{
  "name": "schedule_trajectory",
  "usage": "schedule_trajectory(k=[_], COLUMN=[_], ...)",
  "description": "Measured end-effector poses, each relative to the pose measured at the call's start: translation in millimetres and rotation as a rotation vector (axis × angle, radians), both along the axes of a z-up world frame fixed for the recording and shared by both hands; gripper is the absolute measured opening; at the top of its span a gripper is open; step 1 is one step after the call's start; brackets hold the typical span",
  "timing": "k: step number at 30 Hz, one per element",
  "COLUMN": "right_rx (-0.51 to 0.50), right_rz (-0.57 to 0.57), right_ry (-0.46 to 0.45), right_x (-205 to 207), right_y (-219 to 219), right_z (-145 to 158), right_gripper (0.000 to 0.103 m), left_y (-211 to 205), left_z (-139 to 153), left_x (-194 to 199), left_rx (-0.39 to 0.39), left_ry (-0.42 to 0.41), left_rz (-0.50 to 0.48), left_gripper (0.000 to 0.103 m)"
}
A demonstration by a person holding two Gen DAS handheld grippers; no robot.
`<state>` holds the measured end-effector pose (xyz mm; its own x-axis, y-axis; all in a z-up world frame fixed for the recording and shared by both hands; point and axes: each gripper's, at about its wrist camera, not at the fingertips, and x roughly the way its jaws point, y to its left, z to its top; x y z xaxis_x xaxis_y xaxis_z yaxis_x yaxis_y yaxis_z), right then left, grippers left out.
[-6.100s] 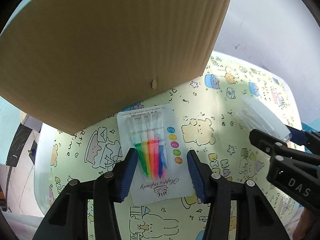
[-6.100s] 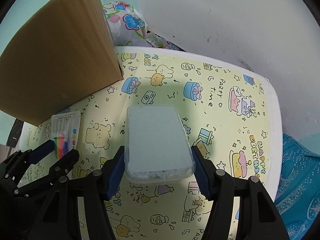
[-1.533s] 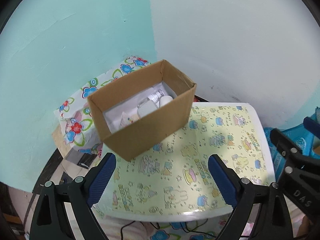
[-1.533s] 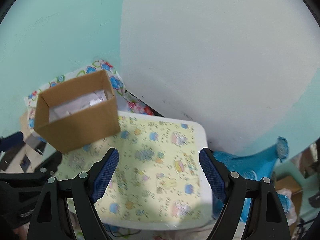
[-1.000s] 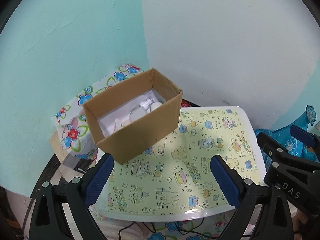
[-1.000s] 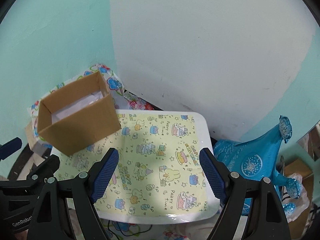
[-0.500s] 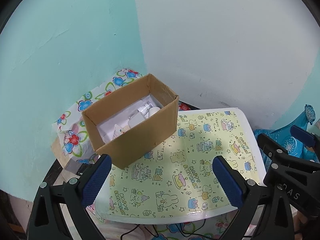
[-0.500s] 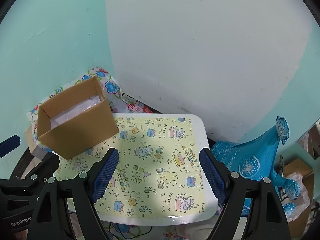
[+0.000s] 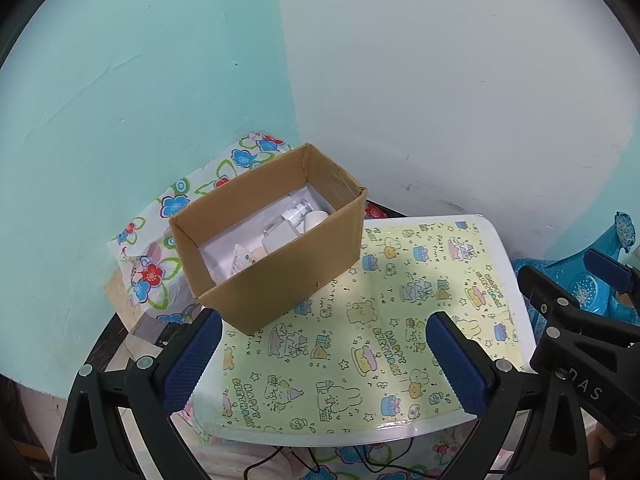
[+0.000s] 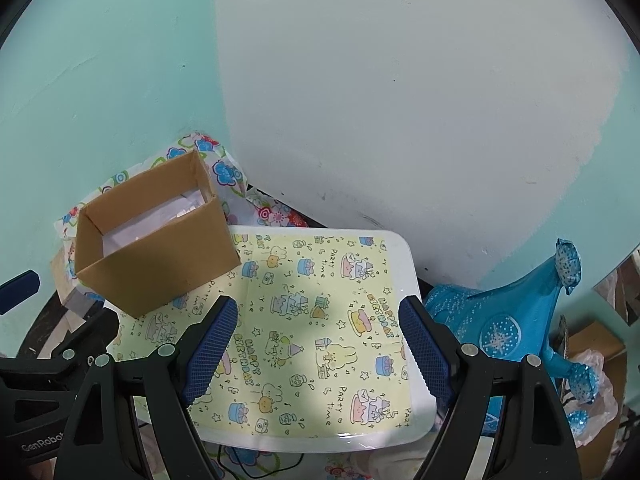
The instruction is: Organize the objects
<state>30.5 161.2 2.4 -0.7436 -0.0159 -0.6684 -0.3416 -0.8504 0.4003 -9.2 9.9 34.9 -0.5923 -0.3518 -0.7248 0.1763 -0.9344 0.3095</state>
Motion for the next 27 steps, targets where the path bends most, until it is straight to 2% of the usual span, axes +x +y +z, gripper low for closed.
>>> schedule_trajectory(k=[27], right_rx=[-0.003], right_rz=[0.031], right_ry=[-0.016], right_x=[-12], right_y=[-4], right_z=[-6], right_gripper=[0.085], left_y=[-13], left_z=[-8], left_x=[-6], left_rx=[0.031], left_ry=[-0.025], left_rz=[0.026], left_gripper=[0.103])
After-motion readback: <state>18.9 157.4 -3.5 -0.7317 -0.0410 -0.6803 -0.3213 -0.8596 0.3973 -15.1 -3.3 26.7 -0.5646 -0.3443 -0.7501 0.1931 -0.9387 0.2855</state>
